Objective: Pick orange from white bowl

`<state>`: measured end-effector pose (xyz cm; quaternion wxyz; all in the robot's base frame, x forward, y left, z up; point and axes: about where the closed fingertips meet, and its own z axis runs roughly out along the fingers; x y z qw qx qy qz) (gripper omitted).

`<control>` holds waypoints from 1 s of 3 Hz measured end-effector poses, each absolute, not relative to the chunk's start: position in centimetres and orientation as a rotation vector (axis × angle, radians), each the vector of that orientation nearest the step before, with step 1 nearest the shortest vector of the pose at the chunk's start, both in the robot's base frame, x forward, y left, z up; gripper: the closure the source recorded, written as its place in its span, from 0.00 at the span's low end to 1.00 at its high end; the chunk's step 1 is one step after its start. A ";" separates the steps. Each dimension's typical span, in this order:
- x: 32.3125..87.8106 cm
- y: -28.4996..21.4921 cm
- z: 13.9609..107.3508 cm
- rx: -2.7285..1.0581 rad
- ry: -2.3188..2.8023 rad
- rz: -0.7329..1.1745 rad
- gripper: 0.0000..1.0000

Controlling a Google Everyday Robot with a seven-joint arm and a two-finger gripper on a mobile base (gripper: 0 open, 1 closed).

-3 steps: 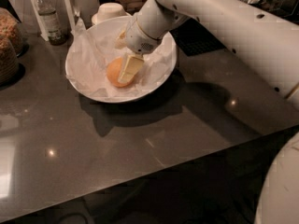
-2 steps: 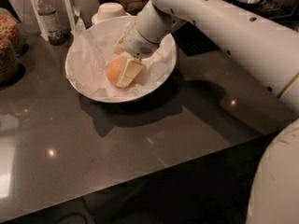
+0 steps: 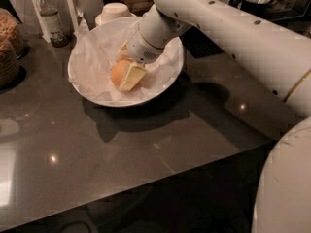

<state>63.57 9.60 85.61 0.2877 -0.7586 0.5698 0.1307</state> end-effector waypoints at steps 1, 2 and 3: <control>63.2 9.9 84.7 -2.034 1.530 0.379 0.68; 63.1 9.8 84.4 -2.033 1.537 0.395 0.92; 62.8 9.6 84.2 -2.025 1.537 0.406 1.00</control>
Offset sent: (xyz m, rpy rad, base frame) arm -0.0102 -0.0032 -0.0335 0.0148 0.0963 -0.0040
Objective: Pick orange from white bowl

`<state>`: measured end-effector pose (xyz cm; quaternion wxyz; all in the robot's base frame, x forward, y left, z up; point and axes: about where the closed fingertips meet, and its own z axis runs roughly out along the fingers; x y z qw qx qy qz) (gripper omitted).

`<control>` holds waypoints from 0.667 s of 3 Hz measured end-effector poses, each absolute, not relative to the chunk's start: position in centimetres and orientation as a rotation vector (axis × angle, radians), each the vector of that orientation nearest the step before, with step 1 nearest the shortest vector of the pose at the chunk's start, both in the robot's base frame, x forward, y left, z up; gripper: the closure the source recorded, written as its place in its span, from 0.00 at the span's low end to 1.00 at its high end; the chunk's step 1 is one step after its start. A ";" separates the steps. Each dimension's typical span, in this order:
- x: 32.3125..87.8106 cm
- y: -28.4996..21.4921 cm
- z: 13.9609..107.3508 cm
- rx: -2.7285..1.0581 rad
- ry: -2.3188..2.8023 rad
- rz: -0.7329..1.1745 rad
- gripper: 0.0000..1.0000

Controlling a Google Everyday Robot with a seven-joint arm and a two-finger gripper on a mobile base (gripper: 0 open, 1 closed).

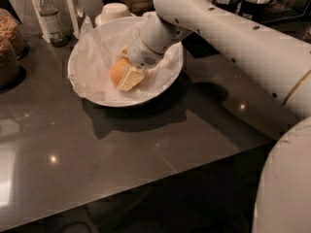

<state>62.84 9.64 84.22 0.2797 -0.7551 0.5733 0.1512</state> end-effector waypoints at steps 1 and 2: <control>62.3 9.1 84.9 -1.968 1.496 0.418 1.00; 61.8 7.9 87.8 -1.826 1.389 0.426 1.00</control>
Offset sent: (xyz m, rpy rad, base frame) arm -0.0140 -0.0543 0.0881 0.4562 -0.2458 -0.0769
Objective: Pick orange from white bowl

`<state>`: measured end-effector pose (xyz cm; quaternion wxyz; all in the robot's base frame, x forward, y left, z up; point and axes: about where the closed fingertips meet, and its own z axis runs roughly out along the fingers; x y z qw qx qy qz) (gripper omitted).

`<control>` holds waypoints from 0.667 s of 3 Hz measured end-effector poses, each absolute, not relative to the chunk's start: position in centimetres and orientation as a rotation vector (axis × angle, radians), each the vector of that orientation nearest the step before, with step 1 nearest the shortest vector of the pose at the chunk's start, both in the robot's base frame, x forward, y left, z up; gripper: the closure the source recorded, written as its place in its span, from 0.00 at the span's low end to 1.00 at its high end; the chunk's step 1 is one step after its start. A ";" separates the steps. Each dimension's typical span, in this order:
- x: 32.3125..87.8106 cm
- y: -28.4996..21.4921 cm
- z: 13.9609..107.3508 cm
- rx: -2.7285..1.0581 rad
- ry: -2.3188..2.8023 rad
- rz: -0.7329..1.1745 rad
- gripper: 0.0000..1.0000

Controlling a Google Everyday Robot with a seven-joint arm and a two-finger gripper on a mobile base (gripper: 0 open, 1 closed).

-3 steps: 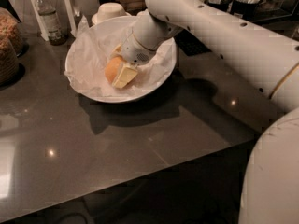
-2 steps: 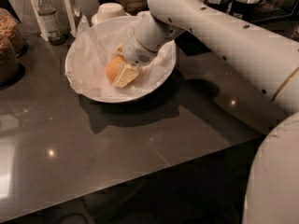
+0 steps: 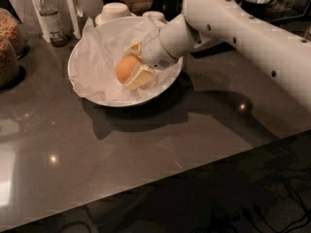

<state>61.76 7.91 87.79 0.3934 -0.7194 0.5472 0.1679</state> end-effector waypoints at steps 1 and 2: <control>61.4 6.1 92.5 -1.692 1.239 0.418 1.00; 60.6 5.1 97.0 -1.646 1.099 0.399 1.00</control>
Offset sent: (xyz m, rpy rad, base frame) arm -0.0214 -0.0469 0.1501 0.3597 -0.3326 0.0945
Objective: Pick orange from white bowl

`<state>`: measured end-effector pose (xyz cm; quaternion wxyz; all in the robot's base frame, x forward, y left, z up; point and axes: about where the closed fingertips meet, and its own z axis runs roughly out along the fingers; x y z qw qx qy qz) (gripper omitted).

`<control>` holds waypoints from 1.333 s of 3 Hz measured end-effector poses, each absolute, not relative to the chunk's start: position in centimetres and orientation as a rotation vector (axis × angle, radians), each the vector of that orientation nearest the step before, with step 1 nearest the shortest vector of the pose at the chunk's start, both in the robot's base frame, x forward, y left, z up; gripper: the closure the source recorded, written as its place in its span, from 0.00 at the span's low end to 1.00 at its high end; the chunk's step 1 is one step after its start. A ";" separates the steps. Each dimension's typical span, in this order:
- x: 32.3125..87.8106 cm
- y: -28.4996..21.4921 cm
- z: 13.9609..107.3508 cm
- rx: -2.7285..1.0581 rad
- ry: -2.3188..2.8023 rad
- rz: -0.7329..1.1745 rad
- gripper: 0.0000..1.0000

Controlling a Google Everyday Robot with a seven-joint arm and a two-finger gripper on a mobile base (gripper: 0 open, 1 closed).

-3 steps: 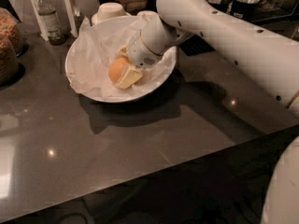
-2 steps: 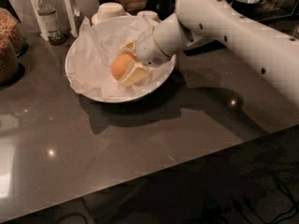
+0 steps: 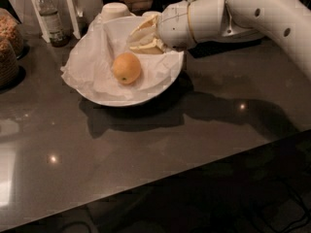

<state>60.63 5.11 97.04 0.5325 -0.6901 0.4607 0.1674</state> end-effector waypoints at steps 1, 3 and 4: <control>58.8 4.3 101.1 -1.624 0.977 0.384 1.00; 58.1 4.3 103.1 -1.729 0.963 0.409 0.82; 59.7 4.4 100.8 -1.825 1.065 0.442 0.58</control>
Offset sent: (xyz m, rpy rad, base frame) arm -0.0407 -0.0185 0.0785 0.0373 -0.1066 0.1281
